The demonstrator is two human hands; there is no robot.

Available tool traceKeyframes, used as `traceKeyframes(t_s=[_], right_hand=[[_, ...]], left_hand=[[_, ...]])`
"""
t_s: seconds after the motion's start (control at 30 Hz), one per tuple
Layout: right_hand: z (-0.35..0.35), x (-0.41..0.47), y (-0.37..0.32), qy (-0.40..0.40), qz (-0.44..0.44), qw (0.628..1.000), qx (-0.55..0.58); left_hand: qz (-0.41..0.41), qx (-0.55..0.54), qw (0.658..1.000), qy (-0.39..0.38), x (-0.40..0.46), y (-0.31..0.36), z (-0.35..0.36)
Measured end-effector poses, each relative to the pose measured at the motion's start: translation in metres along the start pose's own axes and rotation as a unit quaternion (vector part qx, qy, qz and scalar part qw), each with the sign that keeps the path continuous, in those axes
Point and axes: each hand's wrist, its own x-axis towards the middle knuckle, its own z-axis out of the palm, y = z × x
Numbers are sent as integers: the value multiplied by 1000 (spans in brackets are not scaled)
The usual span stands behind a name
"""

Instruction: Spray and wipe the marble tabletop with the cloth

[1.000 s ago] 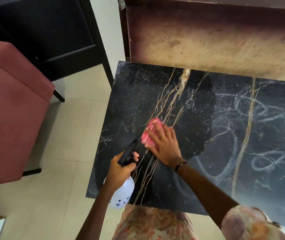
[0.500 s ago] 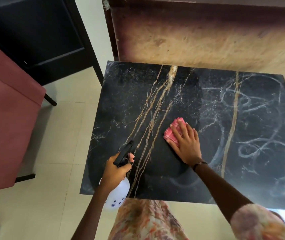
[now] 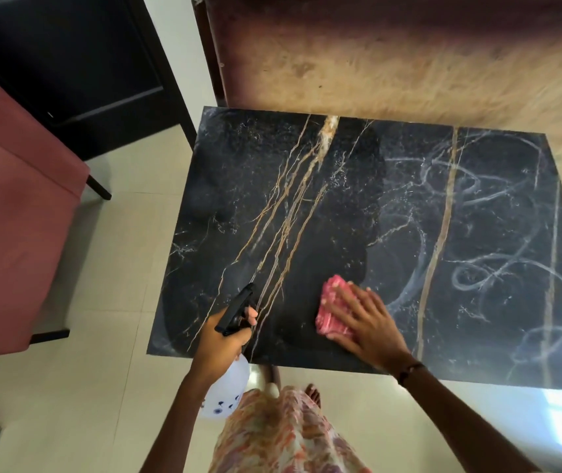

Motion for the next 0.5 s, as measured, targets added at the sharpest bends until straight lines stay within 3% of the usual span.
traceKeyframes(t_s=[0.13, 0.2, 0.4, 0.5], right_hand=[[-16, 37, -2, 4, 134, 990, 33], [-19, 59, -29, 18, 154, 987, 50], [-3, 55, -133, -3, -38, 998, 49], [7, 16, -127, -17, -84, 995, 43]], left_hand=[[-14, -4, 1000, 13, -10, -6, 0], [-3, -5, 1000, 19, -16, -7, -1], [24, 22, 998, 46, -28, -17, -6], [26, 26, 998, 50, -32, -19, -6]])
